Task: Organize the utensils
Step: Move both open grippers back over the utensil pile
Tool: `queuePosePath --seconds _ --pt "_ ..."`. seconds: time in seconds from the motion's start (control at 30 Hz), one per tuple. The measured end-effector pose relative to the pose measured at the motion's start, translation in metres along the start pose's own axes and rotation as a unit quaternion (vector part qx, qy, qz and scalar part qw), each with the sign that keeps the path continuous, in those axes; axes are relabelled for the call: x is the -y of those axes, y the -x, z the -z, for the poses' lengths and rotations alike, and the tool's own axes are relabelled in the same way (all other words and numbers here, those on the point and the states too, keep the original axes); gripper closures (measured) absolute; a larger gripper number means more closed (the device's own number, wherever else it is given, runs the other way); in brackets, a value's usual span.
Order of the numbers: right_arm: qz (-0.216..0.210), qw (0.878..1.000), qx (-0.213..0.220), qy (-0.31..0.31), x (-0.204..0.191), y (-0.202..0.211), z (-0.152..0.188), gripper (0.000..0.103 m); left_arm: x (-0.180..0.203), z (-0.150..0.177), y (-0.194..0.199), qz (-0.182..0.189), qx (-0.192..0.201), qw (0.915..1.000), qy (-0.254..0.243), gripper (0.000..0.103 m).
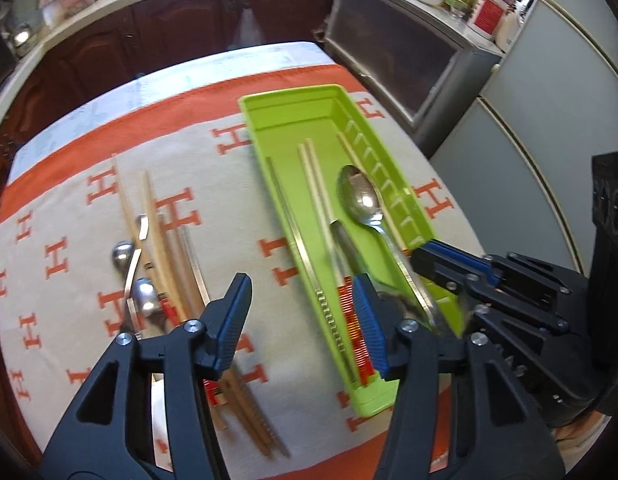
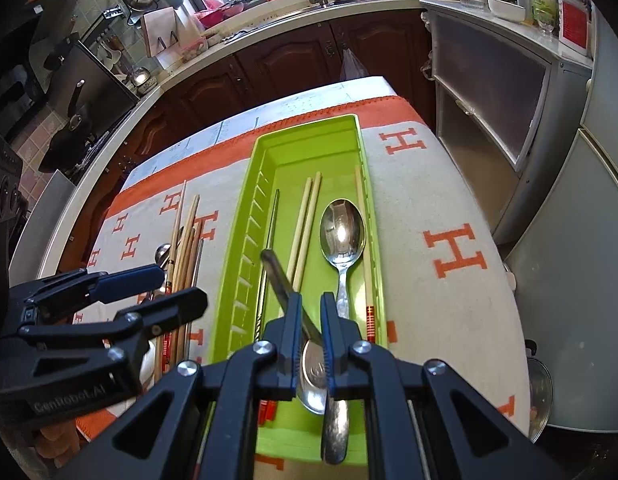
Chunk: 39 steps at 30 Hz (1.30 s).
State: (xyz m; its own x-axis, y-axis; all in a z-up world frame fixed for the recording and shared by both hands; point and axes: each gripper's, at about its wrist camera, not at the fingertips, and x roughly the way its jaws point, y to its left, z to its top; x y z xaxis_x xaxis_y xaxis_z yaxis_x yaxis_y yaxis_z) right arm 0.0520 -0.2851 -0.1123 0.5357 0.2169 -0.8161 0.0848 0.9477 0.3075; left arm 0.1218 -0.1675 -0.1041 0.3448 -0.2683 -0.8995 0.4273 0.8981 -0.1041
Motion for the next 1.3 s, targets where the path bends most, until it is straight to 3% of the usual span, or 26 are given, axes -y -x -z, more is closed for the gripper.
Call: queuePosePath --seconds 0.43,0.63,1.03,1.3 --pt "-0.007 1.0 0.005 -0.001 -0.01 0.022 0.006 0.094 -0.059 0.039 0.042 -0.037 0.019 0.9973 0.061 0.054" --pt "0.022 0.999 -0.044 -0.003 -0.007 0.012 0.018 0.094 -0.082 0.062 0.054 -0.056 0.021 0.9951 0.078 0.054" --pt "0.04 0.996 -0.081 -0.025 0.008 -0.001 0.042 0.088 -0.115 0.093 0.043 -0.058 -0.005 0.992 0.112 0.054" --pt "0.058 0.996 -0.063 -0.014 0.003 -0.014 0.038 0.089 -0.12 0.097 0.043 -0.061 -0.003 0.9911 0.118 0.054"
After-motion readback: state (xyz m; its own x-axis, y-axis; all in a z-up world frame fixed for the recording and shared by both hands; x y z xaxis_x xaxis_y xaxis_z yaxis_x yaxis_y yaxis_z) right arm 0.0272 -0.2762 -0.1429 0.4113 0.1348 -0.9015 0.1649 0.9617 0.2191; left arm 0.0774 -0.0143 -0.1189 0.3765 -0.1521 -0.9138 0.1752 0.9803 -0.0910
